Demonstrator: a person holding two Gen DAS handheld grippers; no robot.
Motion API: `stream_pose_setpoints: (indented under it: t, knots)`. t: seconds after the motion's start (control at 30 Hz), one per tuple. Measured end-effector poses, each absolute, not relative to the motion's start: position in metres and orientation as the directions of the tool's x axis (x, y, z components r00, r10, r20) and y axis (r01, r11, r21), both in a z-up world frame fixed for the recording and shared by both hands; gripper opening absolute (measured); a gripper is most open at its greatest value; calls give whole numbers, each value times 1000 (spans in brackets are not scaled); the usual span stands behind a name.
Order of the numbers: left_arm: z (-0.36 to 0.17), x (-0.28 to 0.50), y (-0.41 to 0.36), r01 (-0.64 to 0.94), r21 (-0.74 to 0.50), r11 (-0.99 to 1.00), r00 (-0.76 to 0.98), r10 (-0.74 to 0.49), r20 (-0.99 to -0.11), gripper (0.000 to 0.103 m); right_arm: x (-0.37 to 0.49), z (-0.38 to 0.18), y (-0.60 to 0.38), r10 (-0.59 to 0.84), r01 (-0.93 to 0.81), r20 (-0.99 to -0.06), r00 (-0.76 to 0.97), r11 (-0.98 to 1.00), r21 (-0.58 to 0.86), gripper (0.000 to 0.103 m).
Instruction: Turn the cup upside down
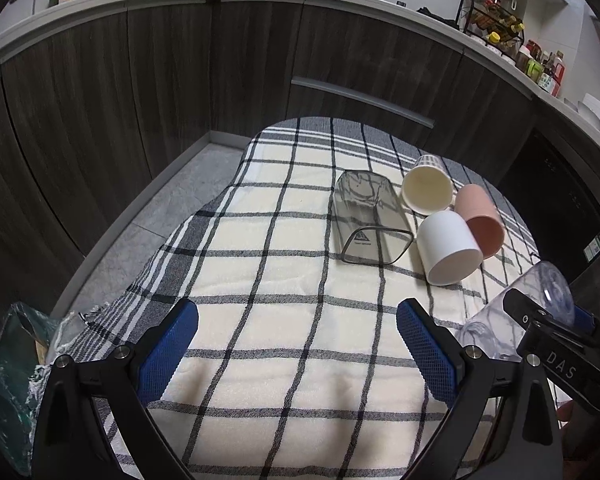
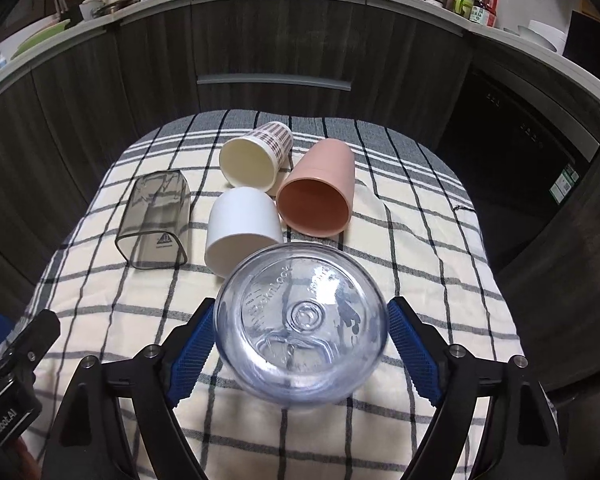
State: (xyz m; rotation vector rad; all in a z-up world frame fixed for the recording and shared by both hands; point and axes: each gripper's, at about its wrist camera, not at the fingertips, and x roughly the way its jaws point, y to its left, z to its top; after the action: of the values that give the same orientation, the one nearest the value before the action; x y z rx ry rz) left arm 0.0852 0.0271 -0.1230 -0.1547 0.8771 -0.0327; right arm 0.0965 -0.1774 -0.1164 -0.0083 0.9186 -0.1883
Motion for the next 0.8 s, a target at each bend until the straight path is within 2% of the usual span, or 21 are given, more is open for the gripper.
stream_pose_setpoints:
  t: [0.17, 0.23, 0.33, 0.57, 0.8]
  knots:
    - [-102, 73, 27, -24, -149, 989, 668, -95, -738, 101, 79, -95, -179, -151, 163, -759, 633, 985, -60, 84]
    - [-89, 64, 27, -12, -150, 989, 690, -100, -717, 101, 67, -80, -182, -149, 169, -732, 665, 984, -47, 85]
    - [-69, 50, 25, 9, -139, 990, 725, -103, -681, 101, 44, -55, -182, -153, 177, -680, 717, 984, -35, 92]
    - [-42, 29, 22, 41, -124, 991, 754, -112, -647, 101, 9, -19, -175, -165, 170, -588, 792, 984, -47, 93]
    - [-29, 9, 17, 48, -89, 995, 797, -92, -596, 101, -13, -7, -182, -163, 186, -564, 809, 982, -18, 94]
